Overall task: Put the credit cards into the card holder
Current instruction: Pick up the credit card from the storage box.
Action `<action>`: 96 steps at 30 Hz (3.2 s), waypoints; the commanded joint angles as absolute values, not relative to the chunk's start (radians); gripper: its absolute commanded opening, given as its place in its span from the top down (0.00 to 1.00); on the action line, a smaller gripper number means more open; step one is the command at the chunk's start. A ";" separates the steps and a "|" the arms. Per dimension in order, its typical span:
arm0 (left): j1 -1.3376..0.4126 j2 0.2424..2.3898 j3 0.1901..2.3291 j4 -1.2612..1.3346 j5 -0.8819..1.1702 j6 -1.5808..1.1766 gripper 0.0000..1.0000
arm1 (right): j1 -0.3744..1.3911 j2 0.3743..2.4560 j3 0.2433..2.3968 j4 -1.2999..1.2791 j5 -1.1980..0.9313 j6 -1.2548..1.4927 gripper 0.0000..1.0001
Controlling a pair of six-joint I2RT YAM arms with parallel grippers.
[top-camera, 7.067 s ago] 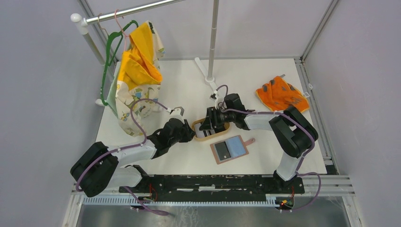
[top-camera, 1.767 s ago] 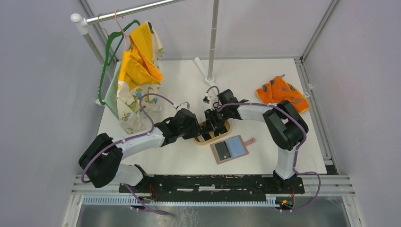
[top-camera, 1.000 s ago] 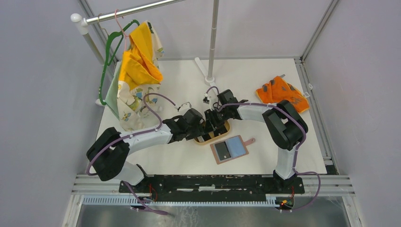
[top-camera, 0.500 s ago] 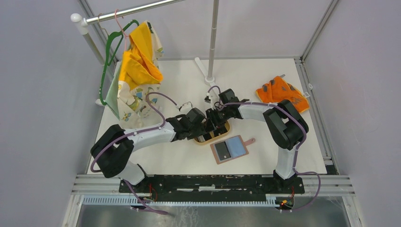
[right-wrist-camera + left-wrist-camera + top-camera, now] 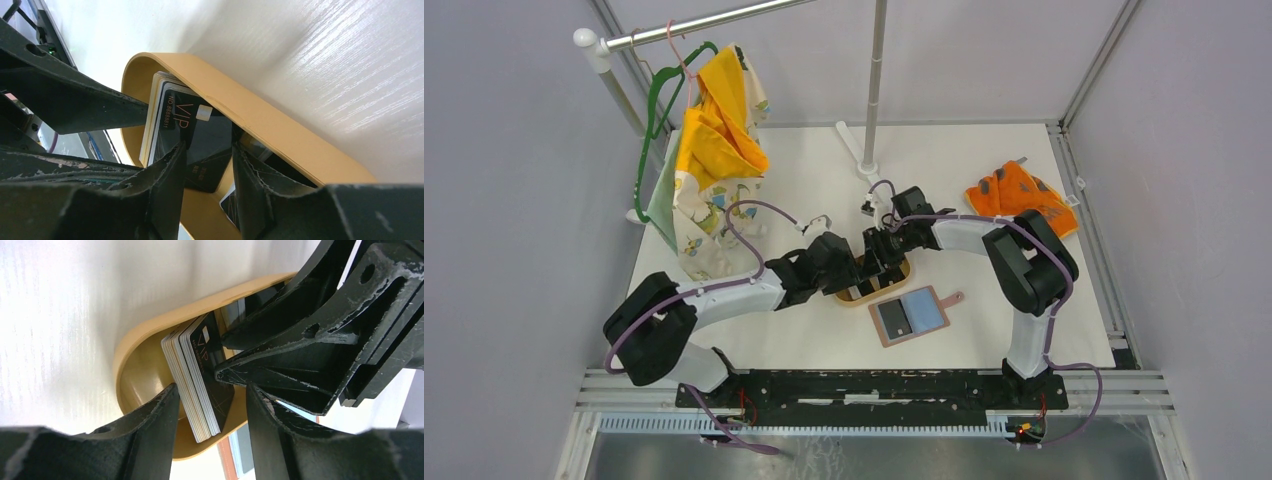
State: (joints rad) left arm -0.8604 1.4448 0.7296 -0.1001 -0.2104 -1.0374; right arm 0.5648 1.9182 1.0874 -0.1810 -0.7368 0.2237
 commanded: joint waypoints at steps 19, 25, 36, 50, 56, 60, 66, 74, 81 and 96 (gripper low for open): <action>-0.872 1.448 0.646 0.367 -0.066 -0.987 0.42 | 0.510 1.884 1.020 -0.030 -0.918 0.329 0.33; -0.873 1.470 0.650 0.379 -0.061 -0.985 0.42 | 0.506 1.884 1.017 -0.026 -0.926 0.333 0.29; -0.869 1.505 0.636 0.412 -0.046 -0.991 0.42 | 0.503 1.882 1.012 -0.026 -0.918 0.334 0.25; -0.839 1.539 0.618 0.396 -0.049 -1.004 0.42 | 0.457 1.852 1.016 -0.045 -0.897 0.333 0.48; -0.830 1.552 0.619 0.380 -0.051 -1.008 0.42 | 0.456 1.854 1.017 -0.043 -0.907 0.341 0.62; -0.827 1.554 0.622 0.365 -0.056 -1.006 0.42 | 0.457 1.851 1.019 -0.044 -0.921 0.342 0.59; -0.823 1.556 0.626 0.357 -0.057 -0.999 0.42 | 0.446 1.842 1.022 -0.042 -0.932 0.346 0.55; -0.819 1.581 0.635 0.358 -0.050 -0.997 0.42 | 0.430 1.823 1.019 -0.035 -0.963 0.351 0.53; -0.819 1.586 0.638 0.359 -0.051 -0.996 0.42 | 0.423 1.822 1.020 -0.039 -0.977 0.350 0.50; -0.810 1.591 0.626 0.380 -0.045 -1.001 0.42 | 0.397 1.801 1.018 -0.034 -1.007 0.357 0.60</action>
